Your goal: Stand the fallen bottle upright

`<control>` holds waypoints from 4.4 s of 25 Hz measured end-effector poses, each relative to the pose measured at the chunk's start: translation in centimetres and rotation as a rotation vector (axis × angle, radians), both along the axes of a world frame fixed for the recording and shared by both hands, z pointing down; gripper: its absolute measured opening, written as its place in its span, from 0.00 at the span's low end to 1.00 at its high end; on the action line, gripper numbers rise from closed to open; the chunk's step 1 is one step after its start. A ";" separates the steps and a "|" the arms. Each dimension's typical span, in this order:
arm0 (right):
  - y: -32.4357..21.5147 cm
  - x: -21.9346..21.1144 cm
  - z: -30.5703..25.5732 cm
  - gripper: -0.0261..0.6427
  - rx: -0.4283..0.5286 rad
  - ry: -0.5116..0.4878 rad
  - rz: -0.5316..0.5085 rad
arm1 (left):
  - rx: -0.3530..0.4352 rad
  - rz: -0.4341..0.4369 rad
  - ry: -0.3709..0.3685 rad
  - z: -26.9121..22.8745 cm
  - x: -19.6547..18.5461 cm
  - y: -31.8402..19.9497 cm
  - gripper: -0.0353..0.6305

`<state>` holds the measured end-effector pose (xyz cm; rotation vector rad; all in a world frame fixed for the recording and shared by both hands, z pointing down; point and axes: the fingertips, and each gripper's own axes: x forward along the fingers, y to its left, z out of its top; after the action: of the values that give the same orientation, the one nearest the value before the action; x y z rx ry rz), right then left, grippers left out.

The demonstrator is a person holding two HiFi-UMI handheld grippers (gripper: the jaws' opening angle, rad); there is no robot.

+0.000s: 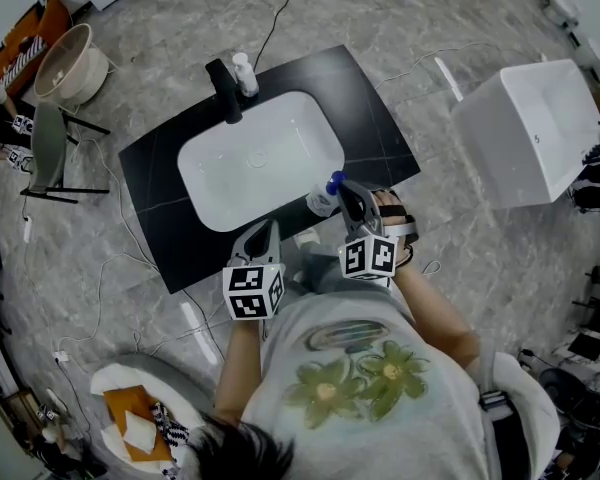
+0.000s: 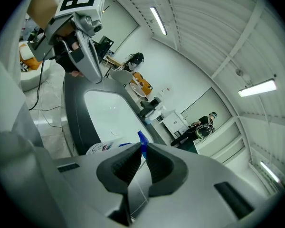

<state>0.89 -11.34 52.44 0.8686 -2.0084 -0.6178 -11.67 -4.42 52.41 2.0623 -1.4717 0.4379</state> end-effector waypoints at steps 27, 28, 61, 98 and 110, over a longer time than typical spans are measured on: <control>2.5 -1.6 -0.6 0.12 -0.023 -0.111 -0.052 | -0.014 0.006 -0.001 0.5 0.8 1.2 0.08; 2.5 -1.6 -0.6 0.12 -0.027 -0.116 -0.050 | -0.014 0.005 -0.001 0.4 0.8 1.3 0.08; 5.3 -3.1 -0.6 0.12 -0.096 -0.205 -0.079 | -0.005 0.005 -0.018 -0.1 0.5 3.5 0.08; 9.9 -2.2 -2.4 0.10 -0.515 -0.731 0.005 | 0.040 -0.013 0.011 -2.2 1.7 5.7 0.08; 9.8 -1.6 -2.6 0.10 -0.522 -0.758 0.025 | 0.050 0.006 0.024 -2.2 3.0 5.6 0.08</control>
<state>-0.73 -1.50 49.80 0.8630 -2.6360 0.3197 -8.64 1.15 50.20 2.1040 -1.4765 0.3811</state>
